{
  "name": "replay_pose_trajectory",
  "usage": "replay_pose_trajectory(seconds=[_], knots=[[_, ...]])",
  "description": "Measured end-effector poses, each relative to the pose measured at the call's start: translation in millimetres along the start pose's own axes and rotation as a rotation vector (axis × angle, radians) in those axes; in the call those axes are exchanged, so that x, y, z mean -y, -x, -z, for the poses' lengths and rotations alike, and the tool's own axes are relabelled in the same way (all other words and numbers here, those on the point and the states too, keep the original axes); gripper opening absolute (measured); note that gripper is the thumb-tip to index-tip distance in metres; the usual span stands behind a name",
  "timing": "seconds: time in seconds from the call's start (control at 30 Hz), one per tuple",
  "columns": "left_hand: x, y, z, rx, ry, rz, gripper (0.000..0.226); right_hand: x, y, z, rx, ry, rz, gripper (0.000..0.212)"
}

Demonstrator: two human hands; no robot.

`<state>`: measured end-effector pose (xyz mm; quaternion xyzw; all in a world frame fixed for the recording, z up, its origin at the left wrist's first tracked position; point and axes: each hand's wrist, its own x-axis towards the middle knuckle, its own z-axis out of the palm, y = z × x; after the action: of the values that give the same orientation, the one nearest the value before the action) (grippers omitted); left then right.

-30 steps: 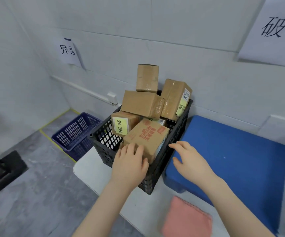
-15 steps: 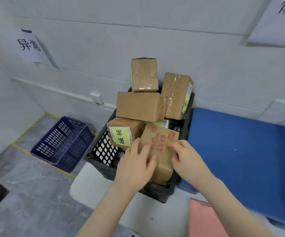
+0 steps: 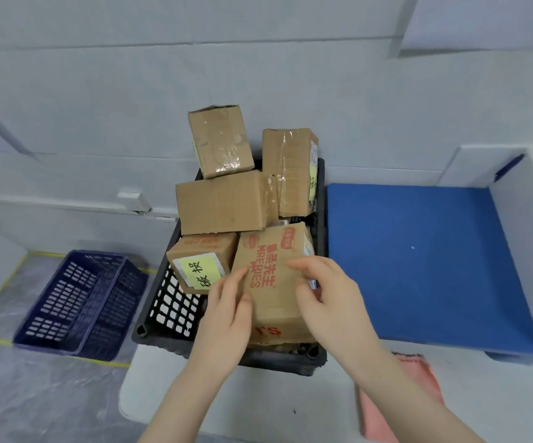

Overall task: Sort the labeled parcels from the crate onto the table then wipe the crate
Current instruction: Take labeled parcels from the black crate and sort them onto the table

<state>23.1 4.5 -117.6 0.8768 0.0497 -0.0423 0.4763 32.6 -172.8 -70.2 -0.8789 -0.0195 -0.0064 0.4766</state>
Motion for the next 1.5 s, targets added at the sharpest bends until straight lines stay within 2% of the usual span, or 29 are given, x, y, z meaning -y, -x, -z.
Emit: replay_pose_trajectory(seconds=[0.23, 0.37, 0.53, 0.63, 0.73, 0.9, 1.03, 1.13, 1.23, 1.33, 1.5], knots=[[12.0, -1.5, 2.0, -0.032, 0.110, 0.049, 0.046, -2.3, 12.0, -10.1, -0.043, -0.027, 0.155, 0.041], [10.4, -3.5, 4.0, -0.016, 0.022, 0.021, 0.045, -18.4, 11.0, -11.8, -0.028, -0.031, 0.057, 0.047], [5.5, -4.9, 6.0, -0.057, -0.148, -0.048, 0.044, -32.9, 4.5, -9.8, 0.020, -0.164, -0.203, 0.044], [0.2, -7.1, 7.4, -0.091, -0.177, -0.062, 0.044, -32.1, 1.3, -9.1, 0.067, -0.147, -0.237, 0.040], [-11.3, -4.2, 4.0, -0.112, -0.181, -0.092, 0.040, -27.2, 1.9, -12.0, 0.070, -0.154, -0.198, 0.040], [-23.2, 7.5, -0.4, -0.104, -0.237, -0.114, 0.064, -17.0, 14.4, -16.0, -0.018, -0.229, -0.102, 0.036], [-26.4, 15.3, 6.1, -0.099, 0.014, -0.127, 0.060, -11.6, 23.2, -11.1, -0.143, -0.230, 0.026, 0.031], [-27.5, 20.6, -0.2, -0.024, 0.249, -0.069, 0.059, -11.1, 20.6, -3.8, -0.236, -0.216, 0.123, 0.028], [-25.8, 22.8, -10.9, 0.069, 0.385, 0.014, 0.066, -20.2, 14.8, -1.2, -0.199, -0.134, 0.157, 0.032], [-23.9, 19.0, -15.0, 0.091, 0.271, 0.002, 0.058, -31.4, 14.2, -4.4, -0.070, 0.016, 0.156, 0.031], [-26.8, -2.2, -13.0, 0.110, -0.002, -0.167, 0.056, -38.5, 1.9, 0.6, -0.021, 0.103, 0.186, 0.035]])
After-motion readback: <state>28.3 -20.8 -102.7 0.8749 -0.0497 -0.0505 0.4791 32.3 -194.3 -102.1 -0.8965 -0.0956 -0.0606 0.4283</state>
